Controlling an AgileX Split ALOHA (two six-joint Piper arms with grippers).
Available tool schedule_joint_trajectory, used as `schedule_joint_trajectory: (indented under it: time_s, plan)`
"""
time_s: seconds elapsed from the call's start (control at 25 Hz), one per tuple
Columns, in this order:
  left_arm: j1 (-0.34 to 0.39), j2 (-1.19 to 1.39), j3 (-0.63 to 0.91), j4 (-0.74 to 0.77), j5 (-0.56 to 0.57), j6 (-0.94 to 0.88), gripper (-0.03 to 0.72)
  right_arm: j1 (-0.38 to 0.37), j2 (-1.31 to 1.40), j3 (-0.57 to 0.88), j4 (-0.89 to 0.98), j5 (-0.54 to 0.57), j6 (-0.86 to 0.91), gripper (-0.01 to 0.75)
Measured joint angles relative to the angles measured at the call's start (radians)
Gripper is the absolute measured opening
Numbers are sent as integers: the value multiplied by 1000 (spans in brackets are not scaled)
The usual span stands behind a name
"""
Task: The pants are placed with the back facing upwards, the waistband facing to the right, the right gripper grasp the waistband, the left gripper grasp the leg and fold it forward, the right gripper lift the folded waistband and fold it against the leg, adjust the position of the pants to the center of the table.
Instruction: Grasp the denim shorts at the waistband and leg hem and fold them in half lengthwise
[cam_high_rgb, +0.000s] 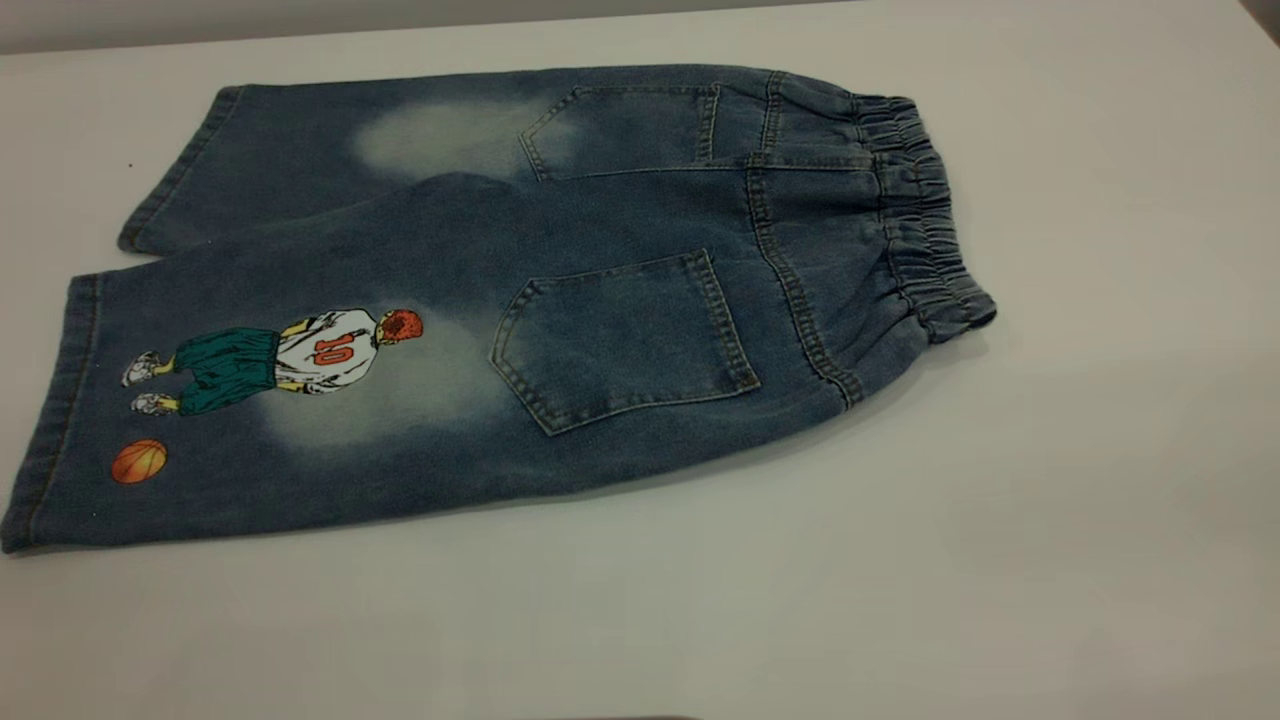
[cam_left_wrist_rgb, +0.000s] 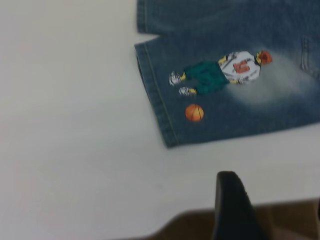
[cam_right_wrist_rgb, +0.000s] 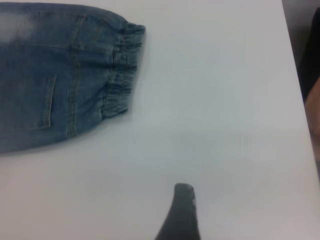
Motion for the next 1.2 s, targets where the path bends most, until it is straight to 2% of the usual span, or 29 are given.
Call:
schedule_joint_trajectory:
  time_s: [0.16, 0.32, 0.52, 0.68, 0.88, 1.04, 1.2]
  plan:
    - [0, 76, -47, 2, -71, -46, 370, 0, 105, -11, 5, 6, 19, 570]
    - [0, 245, -75, -10, -208, -79, 414, 0, 272, -39, 6, -44, 26, 570]
    - [0, 514, -75, -65, -422, -93, 472, 0, 472, -56, 10, -227, 29, 573]
    - [0, 732, -82, -118, -517, -93, 483, 0, 615, -58, 68, -399, 29, 595]
    - [0, 955, -83, -175, -641, -93, 485, 0, 830, -59, 279, -495, -28, 596]
    - [0, 1082, -83, -192, -743, -68, 485, 0, 1050, -59, 505, -539, -231, 591]
    - [0, 1146, -83, -193, -789, -45, 485, 0, 1271, -59, 788, -572, -493, 591]
